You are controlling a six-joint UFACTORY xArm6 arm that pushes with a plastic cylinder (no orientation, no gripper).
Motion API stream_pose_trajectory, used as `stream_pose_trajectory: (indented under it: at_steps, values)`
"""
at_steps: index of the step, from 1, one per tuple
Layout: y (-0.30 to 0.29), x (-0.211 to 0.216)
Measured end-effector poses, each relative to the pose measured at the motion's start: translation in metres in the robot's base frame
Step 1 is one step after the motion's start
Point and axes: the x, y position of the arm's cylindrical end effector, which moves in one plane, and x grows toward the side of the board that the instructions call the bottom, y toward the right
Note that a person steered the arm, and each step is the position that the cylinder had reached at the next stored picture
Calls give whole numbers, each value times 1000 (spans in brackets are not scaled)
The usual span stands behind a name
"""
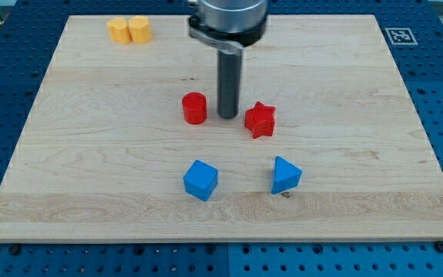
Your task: Push the red star to the center right
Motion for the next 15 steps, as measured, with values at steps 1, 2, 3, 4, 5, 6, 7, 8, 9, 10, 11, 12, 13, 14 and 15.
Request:
stream_pose_trajectory:
  at_steps: [1, 2, 3, 4, 5, 6, 7, 8, 9, 10, 11, 12, 13, 14, 15]
  values:
    - [-12, 11]
    - [0, 23]
    - [21, 26]
    - [47, 26]
    - [78, 26]
    - [107, 26]
    - [136, 26]
    - [165, 26]
    - [194, 26]
    - [219, 26]
    - [211, 26]
    - [180, 20]
    - [172, 3]
    - [172, -21]
    - [181, -26]
